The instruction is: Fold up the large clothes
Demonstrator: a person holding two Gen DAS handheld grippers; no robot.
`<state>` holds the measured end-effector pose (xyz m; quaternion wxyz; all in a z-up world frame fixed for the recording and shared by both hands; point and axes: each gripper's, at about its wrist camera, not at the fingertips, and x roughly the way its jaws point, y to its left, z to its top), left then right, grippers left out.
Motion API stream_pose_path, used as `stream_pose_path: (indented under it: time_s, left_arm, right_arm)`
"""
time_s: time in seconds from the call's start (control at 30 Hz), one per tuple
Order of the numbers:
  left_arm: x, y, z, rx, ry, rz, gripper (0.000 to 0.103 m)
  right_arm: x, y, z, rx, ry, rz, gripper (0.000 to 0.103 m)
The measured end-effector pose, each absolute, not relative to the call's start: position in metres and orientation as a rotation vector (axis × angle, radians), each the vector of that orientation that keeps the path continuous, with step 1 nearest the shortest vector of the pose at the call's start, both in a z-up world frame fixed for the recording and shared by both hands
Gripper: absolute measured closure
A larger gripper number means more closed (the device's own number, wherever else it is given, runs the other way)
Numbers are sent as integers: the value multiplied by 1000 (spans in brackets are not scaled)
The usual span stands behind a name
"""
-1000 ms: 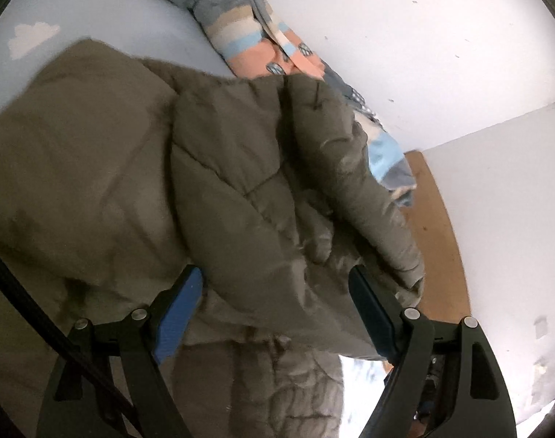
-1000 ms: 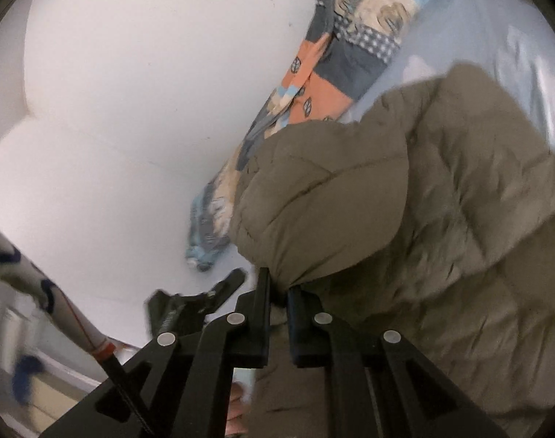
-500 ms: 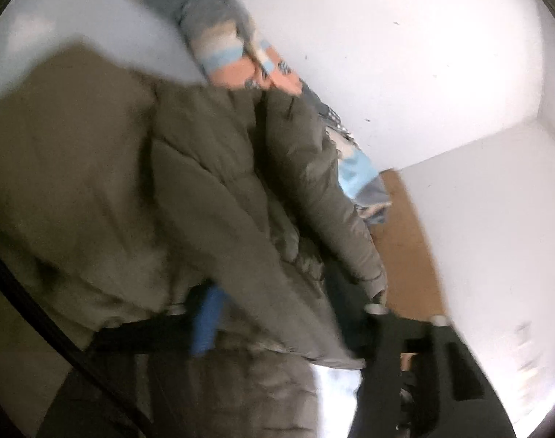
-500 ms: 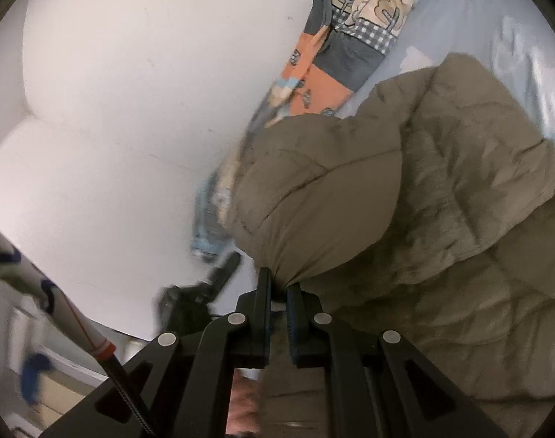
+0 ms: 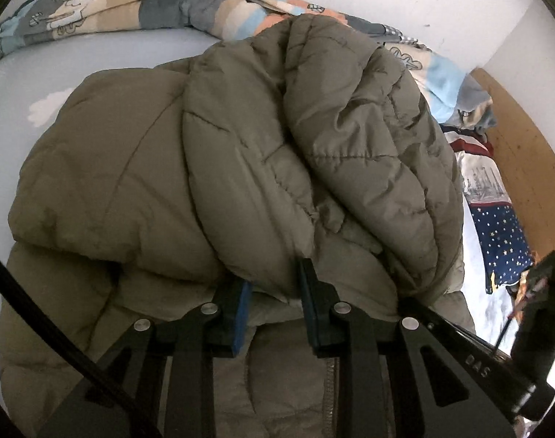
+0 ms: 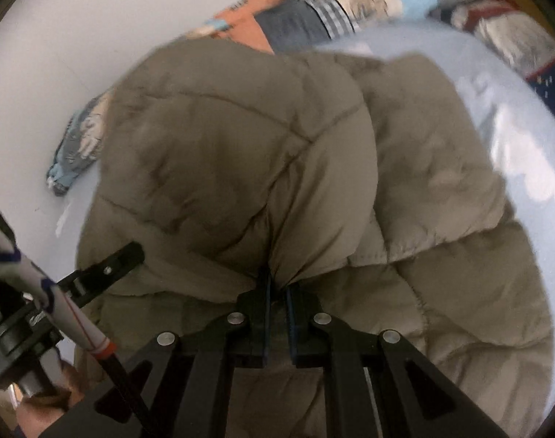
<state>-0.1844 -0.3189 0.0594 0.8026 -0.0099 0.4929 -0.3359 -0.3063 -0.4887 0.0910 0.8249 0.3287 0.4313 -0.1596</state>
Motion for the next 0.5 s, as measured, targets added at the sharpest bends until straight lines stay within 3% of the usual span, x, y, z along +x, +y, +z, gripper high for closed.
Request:
stream_pose_path:
  time_s: [0.07,0.13,0.2,0.27,0.5]
  left_arm:
    - [-182,-318,60,-26,1056,-729,77]
    - [-180,-315,61,-30,1056,-742,74]
    - [-181,-311,64,-36,1071,-758,69]
    - [-181,-315,66,-46,1078,-758,66]
    - [-202,-298,97,36,911,-627,62]
  right_arm:
    - [-308,-493,86,722,913,-333,89]
    - [-311,-498,87,737,919,-340,77]
    - [-316,-503,93,754,904,-325,73]
    - [-322,-504,101,754,898,-316,63]
    - [-339,-501,137,673,866,-421,60]
